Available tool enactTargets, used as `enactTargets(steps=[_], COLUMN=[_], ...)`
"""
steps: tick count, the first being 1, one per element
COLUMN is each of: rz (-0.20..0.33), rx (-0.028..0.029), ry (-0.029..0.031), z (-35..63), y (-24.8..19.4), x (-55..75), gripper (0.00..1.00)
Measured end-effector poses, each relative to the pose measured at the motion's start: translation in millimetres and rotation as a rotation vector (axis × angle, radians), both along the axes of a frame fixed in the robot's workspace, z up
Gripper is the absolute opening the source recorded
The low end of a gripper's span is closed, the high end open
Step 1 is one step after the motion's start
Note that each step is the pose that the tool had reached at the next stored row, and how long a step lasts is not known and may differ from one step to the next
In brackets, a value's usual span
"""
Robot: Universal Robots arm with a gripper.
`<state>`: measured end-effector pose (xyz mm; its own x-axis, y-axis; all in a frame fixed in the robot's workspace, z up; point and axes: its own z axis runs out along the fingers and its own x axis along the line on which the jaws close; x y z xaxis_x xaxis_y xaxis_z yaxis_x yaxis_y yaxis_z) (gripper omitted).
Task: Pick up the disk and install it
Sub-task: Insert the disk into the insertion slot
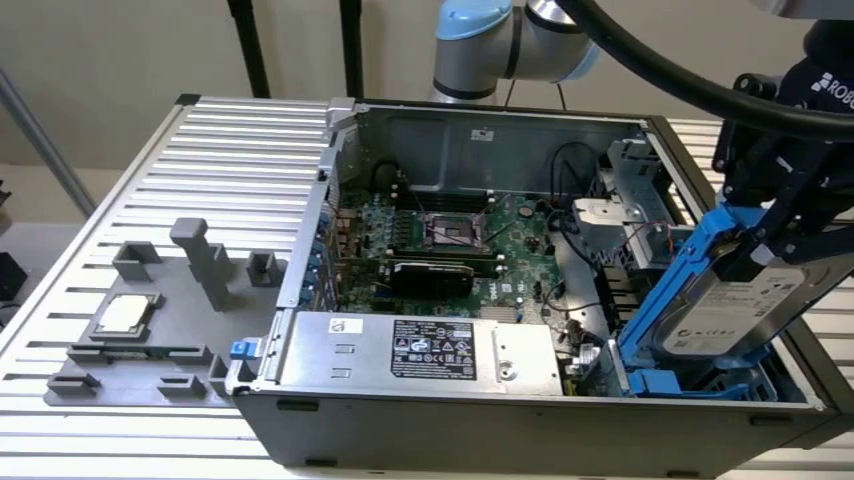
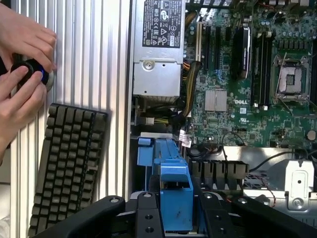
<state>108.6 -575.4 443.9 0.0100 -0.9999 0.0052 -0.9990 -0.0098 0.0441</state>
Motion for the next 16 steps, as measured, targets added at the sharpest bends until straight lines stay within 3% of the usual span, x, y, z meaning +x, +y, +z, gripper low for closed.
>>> enactTargets(steps=[16], rz=[0.0], rx=[0.0016], ry=[0.0066], z=[-8.1], y=[0.3], x=[2.2], gripper=[0.0])
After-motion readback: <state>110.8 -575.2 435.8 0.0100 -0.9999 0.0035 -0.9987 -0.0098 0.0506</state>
